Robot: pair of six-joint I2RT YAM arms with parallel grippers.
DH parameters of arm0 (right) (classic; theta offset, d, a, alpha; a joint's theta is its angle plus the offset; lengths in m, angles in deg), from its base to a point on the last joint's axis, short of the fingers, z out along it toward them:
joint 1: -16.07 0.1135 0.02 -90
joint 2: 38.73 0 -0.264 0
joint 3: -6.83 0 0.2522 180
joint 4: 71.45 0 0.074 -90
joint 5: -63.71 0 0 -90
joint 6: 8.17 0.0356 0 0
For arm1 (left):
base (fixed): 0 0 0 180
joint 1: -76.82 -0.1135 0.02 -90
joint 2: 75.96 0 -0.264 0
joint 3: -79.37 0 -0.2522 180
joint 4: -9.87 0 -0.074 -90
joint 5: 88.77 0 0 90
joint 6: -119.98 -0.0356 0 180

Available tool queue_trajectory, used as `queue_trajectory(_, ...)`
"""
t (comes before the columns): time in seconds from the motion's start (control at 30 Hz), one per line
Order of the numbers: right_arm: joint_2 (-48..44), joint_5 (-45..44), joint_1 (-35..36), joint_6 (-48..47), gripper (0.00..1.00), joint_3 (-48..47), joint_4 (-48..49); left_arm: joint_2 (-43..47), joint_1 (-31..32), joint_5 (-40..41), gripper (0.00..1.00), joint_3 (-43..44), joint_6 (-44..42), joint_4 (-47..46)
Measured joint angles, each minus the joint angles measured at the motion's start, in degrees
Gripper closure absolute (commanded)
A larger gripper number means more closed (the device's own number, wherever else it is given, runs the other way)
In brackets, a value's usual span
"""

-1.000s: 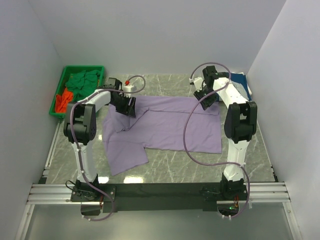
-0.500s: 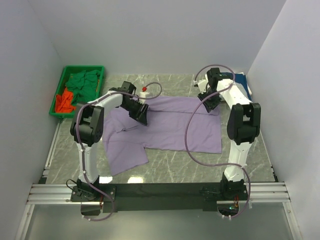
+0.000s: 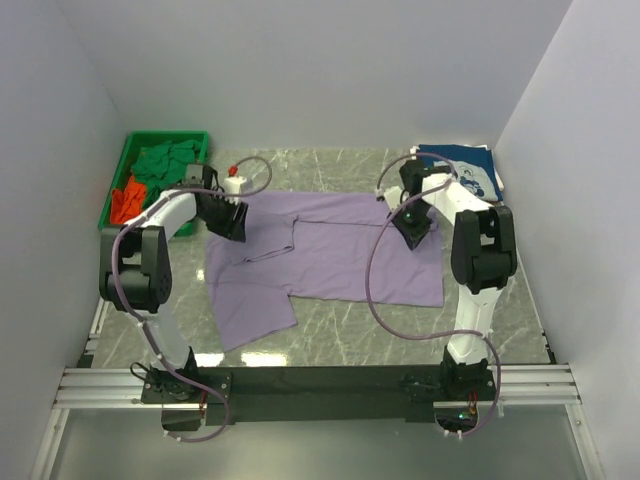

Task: Fold and stack the t-shirts
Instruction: Fold the tshirt

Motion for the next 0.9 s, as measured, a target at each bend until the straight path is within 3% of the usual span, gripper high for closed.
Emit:
queue_trajectory(0.23, 1.3, -2.3, 1.2, -0.2, 0.8, 6.7, 2.7, 0.0, -0.4, 6.5, 0.52, -8.5, -2.6, -1.0)
queue_trajectory(0.47, -0.8, -3.7, 1.2, -1.1, 0.75, 9.9, 5.1, 7.5, -0.5, 7.7, 0.53, -18.0, -4.7, -3.5)
queue_trajectory(0.57, -1.6, -4.0, 1.2, -1.6, 0.67, 10.7, 5.8, 10.2, -0.5, 7.5, 0.48, -20.5, -4.9, -1.7)
queue_trajectory(0.67, -2.9, -4.0, 1.2, -2.3, 0.47, 11.9, 6.1, 11.0, -1.3, 6.9, 0.42, -20.4, -5.4, 1.2)
queue_trajectory(0.7, -3.7, -3.9, 1.2, -2.6, 0.44, 12.3, 5.8, 11.6, -1.8, 6.7, 0.38, -20.1, -6.1, 2.6)
queue_trajectory(0.83, -11.8, -2.5, 1.2, -5.4, 0.44, 16.6, 5.4, 15.8, -4.1, 3.5, 0.34, -18.1, -11.3, 8.0)
queue_trajectory(0.9, -18.2, -2.0, 1.2, -7.3, 0.52, 19.7, 4.7, 19.7, -5.1, 2.5, 0.35, -17.6, -16.0, 10.5)
